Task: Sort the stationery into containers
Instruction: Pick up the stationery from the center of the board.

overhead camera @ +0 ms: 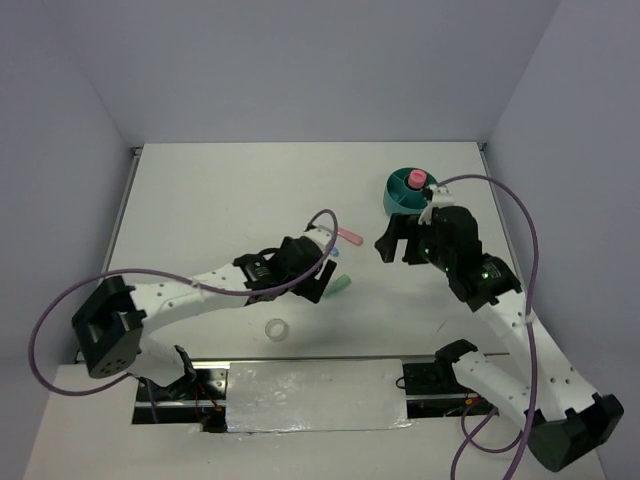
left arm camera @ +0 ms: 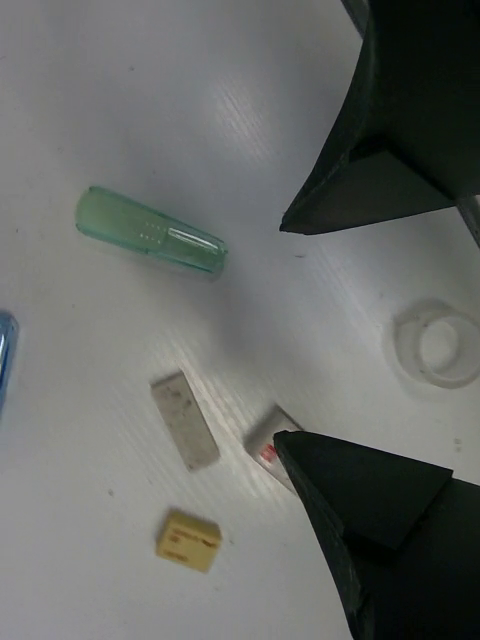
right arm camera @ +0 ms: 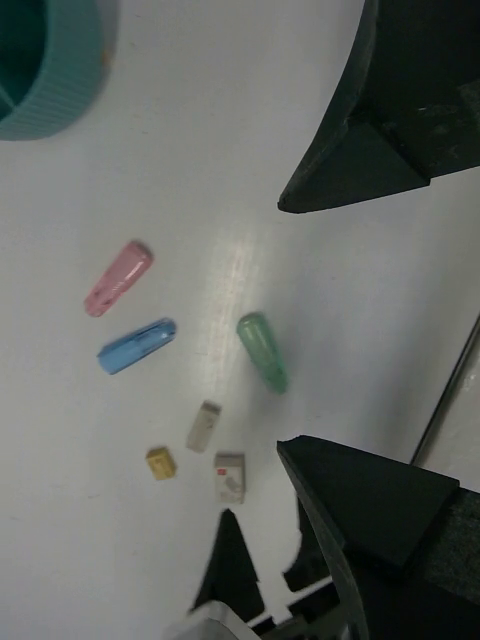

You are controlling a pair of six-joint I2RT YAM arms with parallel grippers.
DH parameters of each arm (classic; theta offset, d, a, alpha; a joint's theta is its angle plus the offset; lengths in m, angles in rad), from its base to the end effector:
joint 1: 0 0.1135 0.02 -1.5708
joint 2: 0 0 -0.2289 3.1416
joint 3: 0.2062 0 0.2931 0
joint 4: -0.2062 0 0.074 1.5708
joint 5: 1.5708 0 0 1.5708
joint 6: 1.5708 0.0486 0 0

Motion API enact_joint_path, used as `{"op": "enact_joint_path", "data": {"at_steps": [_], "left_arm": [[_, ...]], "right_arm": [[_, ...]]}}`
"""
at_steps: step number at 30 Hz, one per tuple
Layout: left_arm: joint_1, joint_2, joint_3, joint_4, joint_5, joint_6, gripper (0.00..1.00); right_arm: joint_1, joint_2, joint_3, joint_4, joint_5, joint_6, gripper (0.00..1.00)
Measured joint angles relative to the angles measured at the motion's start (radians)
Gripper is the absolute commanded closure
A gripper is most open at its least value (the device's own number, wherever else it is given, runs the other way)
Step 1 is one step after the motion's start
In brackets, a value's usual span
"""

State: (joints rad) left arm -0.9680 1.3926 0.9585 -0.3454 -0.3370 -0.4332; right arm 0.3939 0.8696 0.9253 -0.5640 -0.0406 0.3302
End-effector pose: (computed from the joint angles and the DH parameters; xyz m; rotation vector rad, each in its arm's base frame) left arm 0.2118 -0.2794 0.1883 0.4524 2.2730 -0.3219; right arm 0.2416 0.1026 0.3046 -0.0925 2.1129 0.4803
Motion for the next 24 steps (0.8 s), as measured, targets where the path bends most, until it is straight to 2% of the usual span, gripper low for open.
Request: {"op": "enact_joint_path", "data": {"at_steps": [3,7,11,15,18,22,24], "left_arm": [[-0.003,0.116,0.038,0.079,0.049,0.07,0.16],[-0.008,0.244,0.113,0.144,0.098,0.129,0.25],[-0.023,0.351,0.176,0.18,0.124,0.166,0.26],[-0.029,0.417,0.189,0.196,0.138,0.173,0.27],[-0.03,0.454,0.189,0.198,0.138,0.173,0.36],[-0.028,0.495,0.208,0.211,0.137,0.165,0.38],[-0.028,0.508,0.213,0.224,0.14,0.156,0.45]], "right_arm": [[0.0,-0.083,-0.087,-0.023,0.0,0.017,0.0],[0.0,-0.159,-0.101,-0.047,0.011,0.018,0.0],[0.0,-0.222,-0.101,-0.063,0.022,0.018,0.0],[0.0,-0.262,-0.1,-0.077,0.023,0.018,0.0],[0.0,-0.272,-0.1,-0.085,0.022,0.018,0.0],[0.0,-0.283,-0.1,-0.095,0.018,0.018,0.0],[0.0,-0.29,-0.1,-0.101,0.016,0.018,0.0]]}}
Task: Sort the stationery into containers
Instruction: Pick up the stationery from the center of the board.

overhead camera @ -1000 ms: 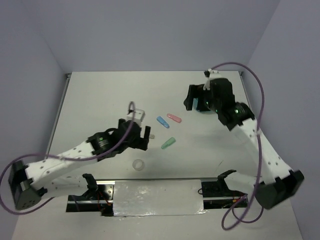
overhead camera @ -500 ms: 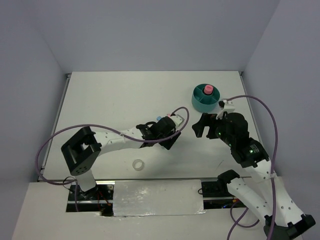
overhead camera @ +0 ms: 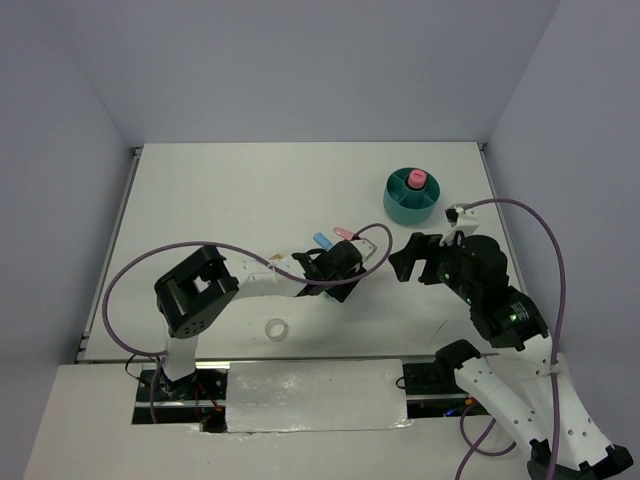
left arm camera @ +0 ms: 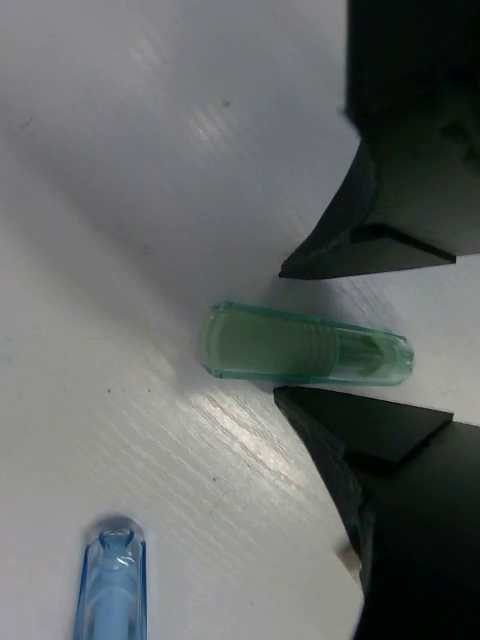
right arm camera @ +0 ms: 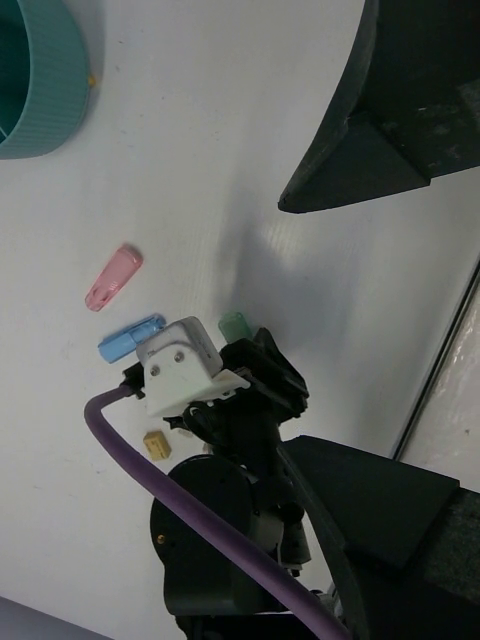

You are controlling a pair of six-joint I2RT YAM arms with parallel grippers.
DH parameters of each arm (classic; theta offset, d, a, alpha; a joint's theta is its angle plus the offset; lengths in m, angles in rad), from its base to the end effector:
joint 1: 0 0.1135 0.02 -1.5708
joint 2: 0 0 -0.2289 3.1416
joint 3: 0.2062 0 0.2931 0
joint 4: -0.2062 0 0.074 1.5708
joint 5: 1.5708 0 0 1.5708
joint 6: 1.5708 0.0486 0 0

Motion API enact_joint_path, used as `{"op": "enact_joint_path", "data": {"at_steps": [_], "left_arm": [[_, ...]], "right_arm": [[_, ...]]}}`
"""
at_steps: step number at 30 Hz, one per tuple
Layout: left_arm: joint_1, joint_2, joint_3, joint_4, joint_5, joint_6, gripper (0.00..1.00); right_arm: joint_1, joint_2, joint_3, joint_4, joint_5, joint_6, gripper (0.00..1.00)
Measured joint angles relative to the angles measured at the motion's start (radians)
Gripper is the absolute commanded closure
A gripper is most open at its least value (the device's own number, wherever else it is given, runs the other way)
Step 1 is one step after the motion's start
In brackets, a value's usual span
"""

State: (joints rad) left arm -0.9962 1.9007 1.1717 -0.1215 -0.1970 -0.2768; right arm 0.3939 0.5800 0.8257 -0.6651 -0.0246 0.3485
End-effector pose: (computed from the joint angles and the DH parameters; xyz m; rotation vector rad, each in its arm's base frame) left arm 0.2408 -0.3544 0.0923 0.7700 2.3043 -0.3505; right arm 0.1881 0.0795 0.3170 -0.0621 2.0244 0.5000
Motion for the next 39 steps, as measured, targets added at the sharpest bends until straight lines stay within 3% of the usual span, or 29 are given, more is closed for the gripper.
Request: {"op": "enact_joint_path", "data": {"at_steps": [2,5,8,14,21,28,31,35,39], "left_arm": [[0.0,0.008,0.001,0.023,0.002,-0.019,0.63],[-0.005,0.01,-0.003,0.036,0.005,-0.046,0.75],[-0.018,-0.002,-0.032,0.07,-0.017,-0.068,0.86],[-0.053,-0.095,-0.162,0.13,-0.013,-0.11,1.0],[-0.076,-0.303,-0.347,0.225,0.009,-0.146,1.0],[-0.115,-0.481,-0.467,0.508,0.037,-0.139,1.0],[-0.125,-0.501,-0.491,0.587,0.058,-0.121,1.0],[-0.131,-0.502,-0.499,0.643,0.077,-0.112,1.0],[-0.14,-0.505,-0.499,0.678,0.079,-0.099,1.0]], "right_arm": [[0.0,-0.007,0.0,-0.006,-0.003,0.0,0.0],[0.0,-0.01,0.0,-0.008,-0.011,0.001,0.0],[0.0,-0.011,0.0,-0.006,-0.013,0.011,0.0],[-0.006,-0.018,-0.031,0.042,-0.018,0.06,0.0],[-0.006,-0.031,-0.225,0.181,-0.053,0.209,0.01],[0.025,0.044,-0.362,0.338,-0.168,0.354,0.09],[0.089,0.058,-0.371,0.393,-0.184,0.398,0.18],[0.146,0.076,-0.373,0.456,-0.192,0.433,0.39],[0.193,0.106,-0.377,0.495,-0.19,0.455,0.48]]}}
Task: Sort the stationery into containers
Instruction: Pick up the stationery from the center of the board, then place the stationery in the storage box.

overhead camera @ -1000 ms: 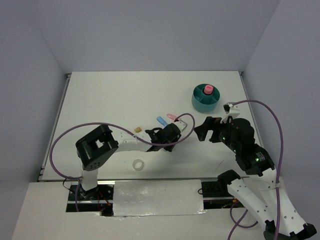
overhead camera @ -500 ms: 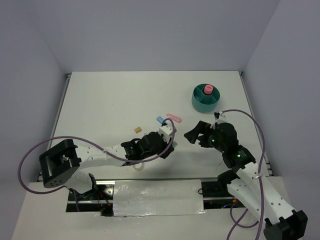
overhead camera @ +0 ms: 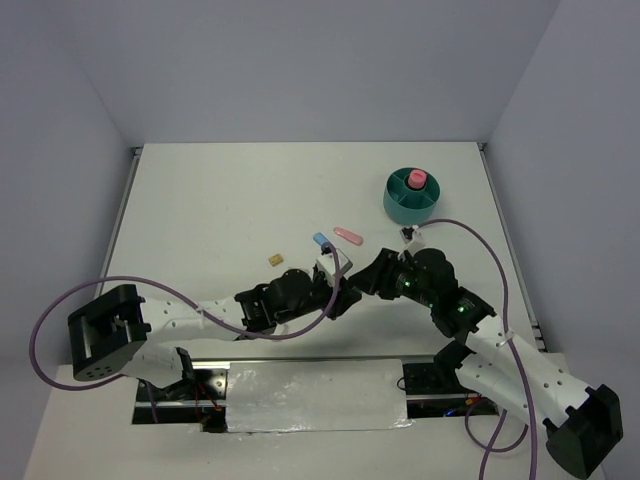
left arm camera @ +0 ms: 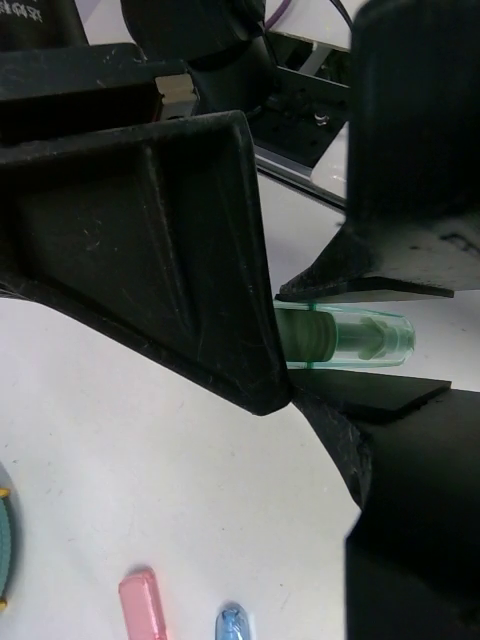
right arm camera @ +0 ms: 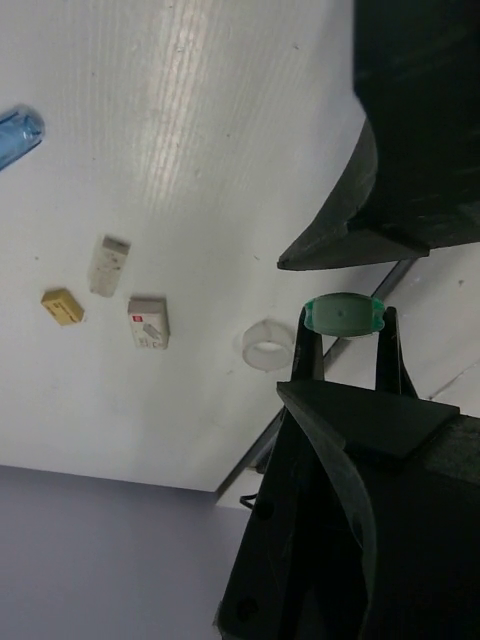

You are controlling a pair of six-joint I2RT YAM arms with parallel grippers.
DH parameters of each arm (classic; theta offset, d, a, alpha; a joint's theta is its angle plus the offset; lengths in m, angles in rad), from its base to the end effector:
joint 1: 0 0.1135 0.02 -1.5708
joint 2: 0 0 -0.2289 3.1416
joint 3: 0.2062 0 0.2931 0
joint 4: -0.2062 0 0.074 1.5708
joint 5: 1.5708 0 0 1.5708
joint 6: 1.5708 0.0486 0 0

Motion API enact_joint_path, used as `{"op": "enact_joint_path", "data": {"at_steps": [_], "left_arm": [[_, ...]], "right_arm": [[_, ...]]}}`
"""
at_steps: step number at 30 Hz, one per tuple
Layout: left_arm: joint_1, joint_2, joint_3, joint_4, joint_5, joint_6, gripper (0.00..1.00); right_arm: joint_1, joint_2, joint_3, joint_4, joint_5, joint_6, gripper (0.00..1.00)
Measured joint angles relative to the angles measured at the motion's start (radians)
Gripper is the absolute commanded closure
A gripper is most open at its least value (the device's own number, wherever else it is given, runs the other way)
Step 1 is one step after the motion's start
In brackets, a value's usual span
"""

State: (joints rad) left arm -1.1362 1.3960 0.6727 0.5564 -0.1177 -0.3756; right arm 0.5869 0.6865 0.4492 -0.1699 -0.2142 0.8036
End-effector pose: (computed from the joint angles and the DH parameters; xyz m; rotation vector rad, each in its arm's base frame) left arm 0.1549 -0.3201 0.1737 0.5991 1.7460 -0.9903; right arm 0.2003 0.1456 0.2014 0.0810 2.1428 1.0778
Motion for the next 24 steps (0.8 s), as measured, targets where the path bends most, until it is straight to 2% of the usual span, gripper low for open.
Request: {"op": "enact_joint_path", "data": {"at_steps": [2,3,4,9,12,13,14,15,16,17,18,21,24], "left_arm": [[-0.002,-0.001,0.0,-0.002,-0.006,0.006,1.0],[-0.002,-0.001,0.0,-0.002,-0.009,0.007,1.0],[-0.002,-0.002,0.0,-0.002,-0.014,0.008,1.0],[-0.005,-0.01,0.0,-0.012,-0.034,0.009,0.99],[-0.008,-0.011,0.0,-0.013,-0.043,0.009,0.9],[-0.008,-0.012,0.001,-0.014,-0.047,0.009,0.85],[-0.01,-0.014,0.001,-0.016,-0.051,0.009,0.66],[-0.01,-0.016,0.002,-0.02,-0.054,0.01,0.53],[-0.011,-0.018,0.003,-0.025,-0.057,0.011,0.36],[-0.011,-0.02,0.006,-0.032,-0.063,0.017,0.15],[-0.01,-0.021,0.012,-0.041,-0.073,0.02,0.01],[-0.01,-0.026,0.048,-0.1,-0.117,0.0,0.01],[-0.01,-0.037,0.121,-0.248,-0.213,-0.063,0.01]], "right_arm": [[0.019,0.005,-0.001,0.011,0.01,0.011,0.57],[0.023,0.005,-0.002,0.016,0.014,0.012,0.7],[0.027,0.003,-0.003,0.021,0.019,0.01,0.94],[0.032,-0.003,-0.014,0.028,0.049,0.026,1.0],[0.034,-0.003,-0.014,0.029,0.049,0.029,1.0],[0.034,-0.003,-0.014,0.031,0.049,0.03,1.0],[0.034,-0.002,-0.014,0.034,0.049,0.03,1.0],[0.034,0.0,-0.014,0.037,0.05,0.029,1.0],[0.035,0.001,-0.013,0.04,0.049,0.029,1.0],[0.035,0.003,-0.011,0.042,0.049,0.026,1.0],[0.037,0.005,-0.006,0.039,0.056,0.014,1.0],[0.036,0.029,0.039,0.009,0.112,-0.034,1.0],[0.01,0.077,0.128,-0.014,0.207,-0.118,1.0]]}}
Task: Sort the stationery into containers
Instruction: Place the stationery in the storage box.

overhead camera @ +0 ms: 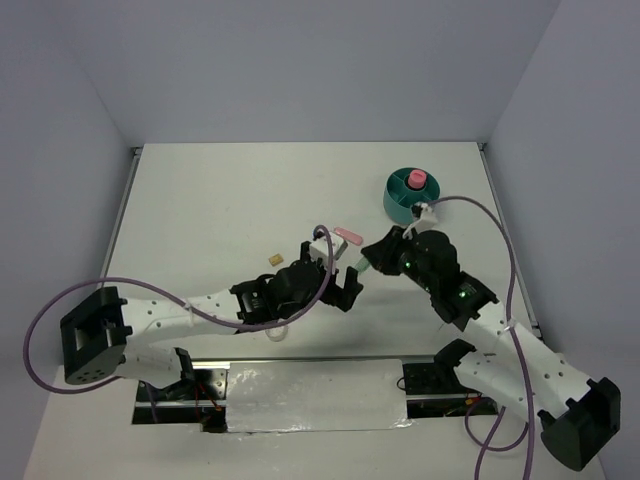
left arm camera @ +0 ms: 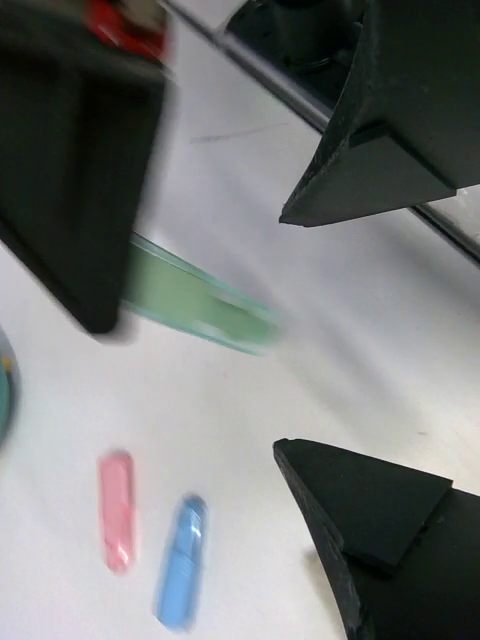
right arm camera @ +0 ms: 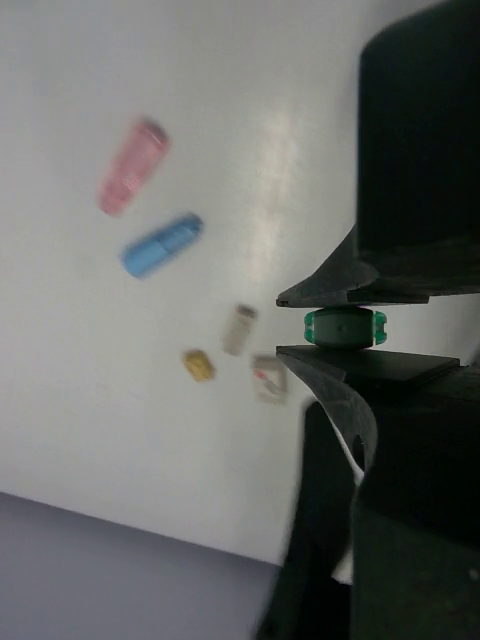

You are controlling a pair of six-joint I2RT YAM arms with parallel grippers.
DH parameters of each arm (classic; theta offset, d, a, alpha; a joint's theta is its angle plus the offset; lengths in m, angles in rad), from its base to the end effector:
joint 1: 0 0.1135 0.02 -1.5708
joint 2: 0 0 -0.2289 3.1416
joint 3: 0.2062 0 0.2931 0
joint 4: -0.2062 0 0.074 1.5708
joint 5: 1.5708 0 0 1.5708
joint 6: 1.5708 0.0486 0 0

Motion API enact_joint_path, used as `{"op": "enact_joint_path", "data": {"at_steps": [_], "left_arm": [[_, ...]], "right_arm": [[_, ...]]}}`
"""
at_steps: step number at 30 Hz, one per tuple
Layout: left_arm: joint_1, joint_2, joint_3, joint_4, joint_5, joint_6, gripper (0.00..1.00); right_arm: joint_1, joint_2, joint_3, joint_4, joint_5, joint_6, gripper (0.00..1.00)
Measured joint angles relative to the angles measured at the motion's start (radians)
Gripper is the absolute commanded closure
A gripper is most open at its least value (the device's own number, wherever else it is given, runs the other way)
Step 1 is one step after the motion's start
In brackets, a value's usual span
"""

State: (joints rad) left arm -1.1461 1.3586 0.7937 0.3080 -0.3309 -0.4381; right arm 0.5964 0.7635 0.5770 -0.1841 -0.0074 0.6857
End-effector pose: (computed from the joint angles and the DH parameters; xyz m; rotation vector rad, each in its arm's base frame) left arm 0.1637 -0.3236 0.2039 0.4237 1.8433 -0.8098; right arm 0.2165 0.1474 0.2331 0.0859 2.0380 0.8408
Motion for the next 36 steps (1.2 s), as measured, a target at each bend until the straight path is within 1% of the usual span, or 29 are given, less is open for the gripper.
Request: {"op": "enact_joint_path", "data": {"at_steps": [2,5,8,12,16,19,22,25,28,36], "left_arm": [[0.0,-0.021,0.044,-0.122,-0.074,-0.073,0.01],[0.002,-0.077,0.071,-0.296,-0.158,-0.18,0.01],[0.004,-0.148,0.068,-0.438,-0.195,-0.248,0.01],[0.004,-0.231,0.044,-0.515,-0.2,-0.273,0.01],[0.004,-0.253,0.034,-0.548,-0.199,-0.275,0.01],[0.004,-0.253,0.032,-0.565,-0.193,-0.274,0.01],[0.004,-0.253,0.032,-0.579,-0.193,-0.273,0.01],[0.004,-0.255,0.032,-0.595,-0.195,-0.27,0.01],[0.004,-0.259,0.032,-0.601,-0.195,-0.268,0.01],[0.006,-0.277,0.048,-0.617,-0.215,-0.263,0.01]], "right_arm": [[-0.077,0.038,0.058,0.007,0.045,-0.065,1.0],[-0.253,0.105,0.116,0.038,0.113,-0.167,1.0],[-0.394,0.195,0.166,0.093,0.162,-0.28,1.0],[-0.533,0.311,0.211,0.228,0.101,-0.397,1.0],[-0.641,0.402,0.238,0.381,0.024,-0.458,1.0],[-0.695,0.493,0.275,0.479,-0.04,-0.482,1.0],[-0.725,0.592,0.332,0.526,-0.089,-0.506,1.0],[-0.732,0.668,0.387,0.539,-0.123,-0.526,0.99],[-0.734,0.748,0.444,0.552,-0.159,-0.539,0.96],[-0.735,0.909,0.468,0.565,-0.174,-0.55,0.94]]}}
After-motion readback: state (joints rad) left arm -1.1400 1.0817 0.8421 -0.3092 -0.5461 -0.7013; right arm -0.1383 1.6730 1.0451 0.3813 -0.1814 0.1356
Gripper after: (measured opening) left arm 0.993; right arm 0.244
